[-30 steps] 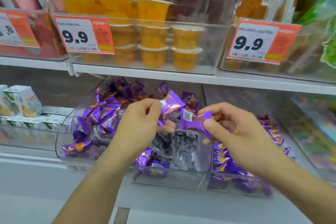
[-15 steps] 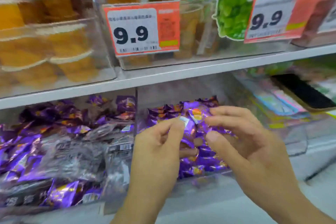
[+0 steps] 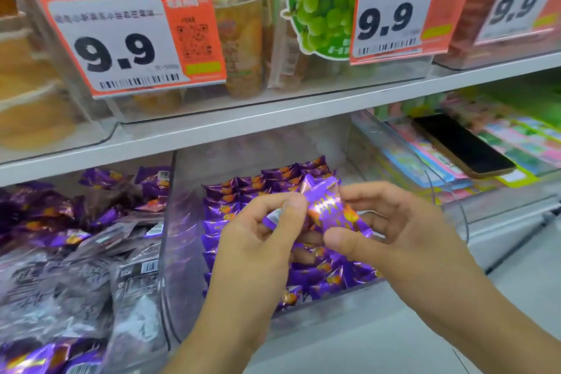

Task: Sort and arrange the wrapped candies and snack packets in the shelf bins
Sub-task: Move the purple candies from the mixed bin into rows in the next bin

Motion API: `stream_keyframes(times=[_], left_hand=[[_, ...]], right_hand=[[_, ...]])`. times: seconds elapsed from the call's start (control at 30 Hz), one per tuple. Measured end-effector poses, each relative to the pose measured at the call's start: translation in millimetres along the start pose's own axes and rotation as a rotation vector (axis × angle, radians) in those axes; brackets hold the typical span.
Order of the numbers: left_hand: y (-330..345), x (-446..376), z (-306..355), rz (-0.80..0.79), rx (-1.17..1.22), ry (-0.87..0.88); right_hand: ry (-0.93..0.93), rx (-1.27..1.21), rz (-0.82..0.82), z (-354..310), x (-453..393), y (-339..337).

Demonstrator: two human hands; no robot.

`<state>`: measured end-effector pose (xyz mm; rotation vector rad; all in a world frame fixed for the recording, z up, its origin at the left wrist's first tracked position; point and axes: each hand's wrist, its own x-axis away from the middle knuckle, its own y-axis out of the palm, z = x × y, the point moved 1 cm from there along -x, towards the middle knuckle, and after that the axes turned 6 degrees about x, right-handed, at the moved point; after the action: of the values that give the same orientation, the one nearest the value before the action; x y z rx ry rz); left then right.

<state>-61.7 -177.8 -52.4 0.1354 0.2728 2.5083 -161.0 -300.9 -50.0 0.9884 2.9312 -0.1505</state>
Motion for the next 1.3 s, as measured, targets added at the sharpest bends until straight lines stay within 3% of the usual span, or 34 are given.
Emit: stream_keyframes(times=[0.23,0.43,0.57,0.8,1.03,1.3], left_hand=[[-15.5,0.4,14.3,-0.02,-0.238,0.02],[-22.0,0.9,16.3,-0.218,-0.261,0.053],[-23.5,-1.9,11.6,-0.134,-0.251,0.051],[-27.4,-4.9,1.4,-0.082,-0.382,0.097],[-28.7,-8.5,-7.4,-0.119,-0.175,-0.084],[-23.1,-9.8,-8.3,-0.045,0.142,-0.226]], right_hand=[[0.19,-0.243,0.051,-8.4,-6.8,-13.4],[0.115,-0.084,0.05,-9.2,-5.4,-13.4],[0.07,-0.036,0.06,-7.6,-10.5,-23.3],[0.111,0.001,-0.068,-4.8,-8.1,-31.7],[0.102,-0.034,0.015,-6.6,-10.3,-36.1],[0.148,0.028,-0.064,0.5,-8.6,-27.3]])
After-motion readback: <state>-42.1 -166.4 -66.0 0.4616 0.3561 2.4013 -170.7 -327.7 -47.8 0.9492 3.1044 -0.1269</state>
